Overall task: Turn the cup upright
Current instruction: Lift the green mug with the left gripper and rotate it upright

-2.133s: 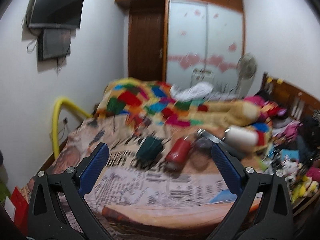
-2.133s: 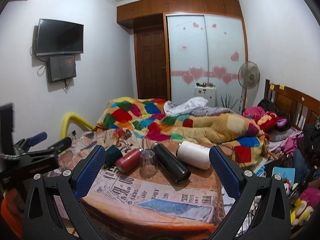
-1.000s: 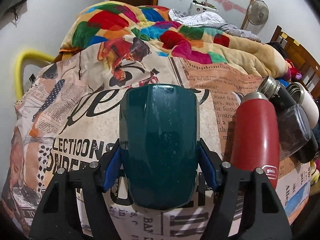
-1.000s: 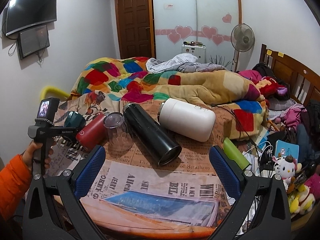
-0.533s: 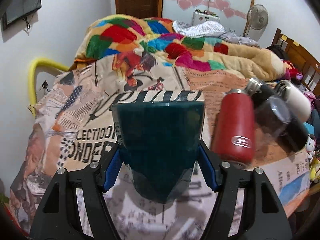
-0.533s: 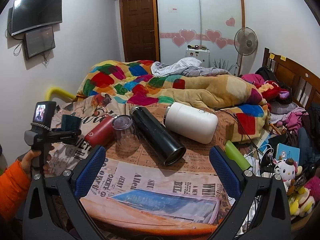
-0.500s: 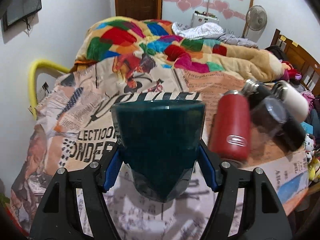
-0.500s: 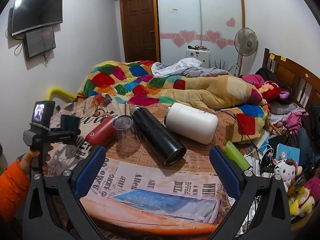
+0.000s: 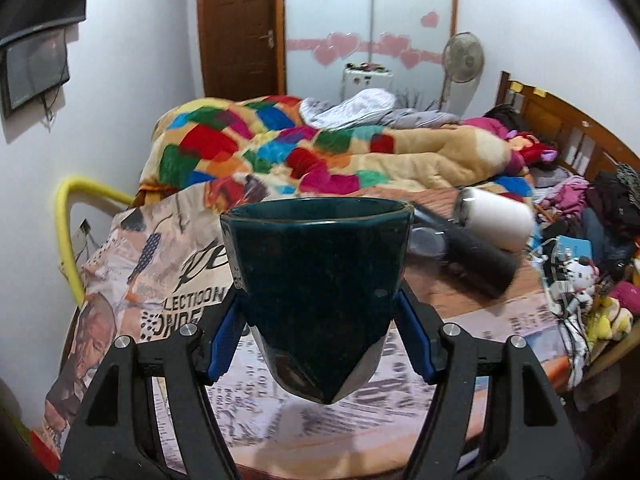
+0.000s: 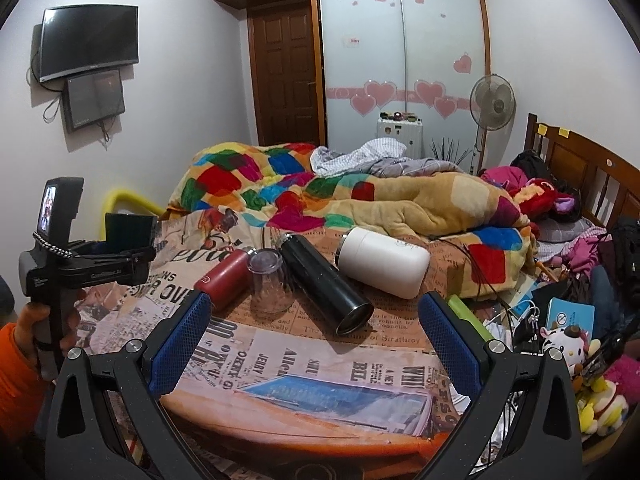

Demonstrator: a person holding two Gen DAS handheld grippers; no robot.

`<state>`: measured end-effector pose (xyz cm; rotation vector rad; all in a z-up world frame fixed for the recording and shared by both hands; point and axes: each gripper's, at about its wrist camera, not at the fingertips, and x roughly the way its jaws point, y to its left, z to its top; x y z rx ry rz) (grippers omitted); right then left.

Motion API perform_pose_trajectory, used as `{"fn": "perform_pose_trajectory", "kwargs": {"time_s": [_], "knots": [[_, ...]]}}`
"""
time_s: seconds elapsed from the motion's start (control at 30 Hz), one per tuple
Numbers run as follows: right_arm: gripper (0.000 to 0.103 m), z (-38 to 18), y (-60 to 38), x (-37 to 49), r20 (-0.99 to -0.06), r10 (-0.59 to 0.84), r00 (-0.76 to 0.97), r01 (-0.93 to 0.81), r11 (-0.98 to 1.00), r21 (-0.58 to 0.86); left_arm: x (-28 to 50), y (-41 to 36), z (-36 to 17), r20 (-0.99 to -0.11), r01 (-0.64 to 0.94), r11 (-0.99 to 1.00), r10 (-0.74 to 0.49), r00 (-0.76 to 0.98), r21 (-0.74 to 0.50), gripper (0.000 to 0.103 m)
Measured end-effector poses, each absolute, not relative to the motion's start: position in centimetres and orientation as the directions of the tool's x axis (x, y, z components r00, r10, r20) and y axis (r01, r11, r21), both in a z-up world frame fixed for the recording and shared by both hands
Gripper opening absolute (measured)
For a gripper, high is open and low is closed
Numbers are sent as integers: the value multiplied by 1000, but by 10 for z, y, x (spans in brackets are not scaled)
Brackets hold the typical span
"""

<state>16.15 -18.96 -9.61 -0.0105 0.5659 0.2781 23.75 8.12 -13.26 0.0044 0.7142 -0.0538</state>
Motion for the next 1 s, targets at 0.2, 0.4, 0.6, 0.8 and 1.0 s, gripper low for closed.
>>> {"fn": "perform_pose_trajectory", "kwargs": {"time_s": [0.2,0.4,0.6,0.8,1.0], "knots": [[103,-90,-196,151,-507,267,819,-270,960,69,217,47,-121,-644,126,992,-102,759,-8,69],[103,-91,-202,147,-502,274,821,-273,959,77,209,6,-139,-689,203,979,-164,706,-26,69],[103,-100,-212,147,-518,271,811,-265,960,87,215,-32,-187,-775,261,963,-216,593,-69,69],[103,-116,-222,156,-556,251,792,-243,966,91,226,-63,-231,-833,298,949,-250,494,-108,69],[103,-128,-231,165,-588,240,772,-228,969,97,245,-83,-252,-857,326,938,-261,445,-116,69]]}}
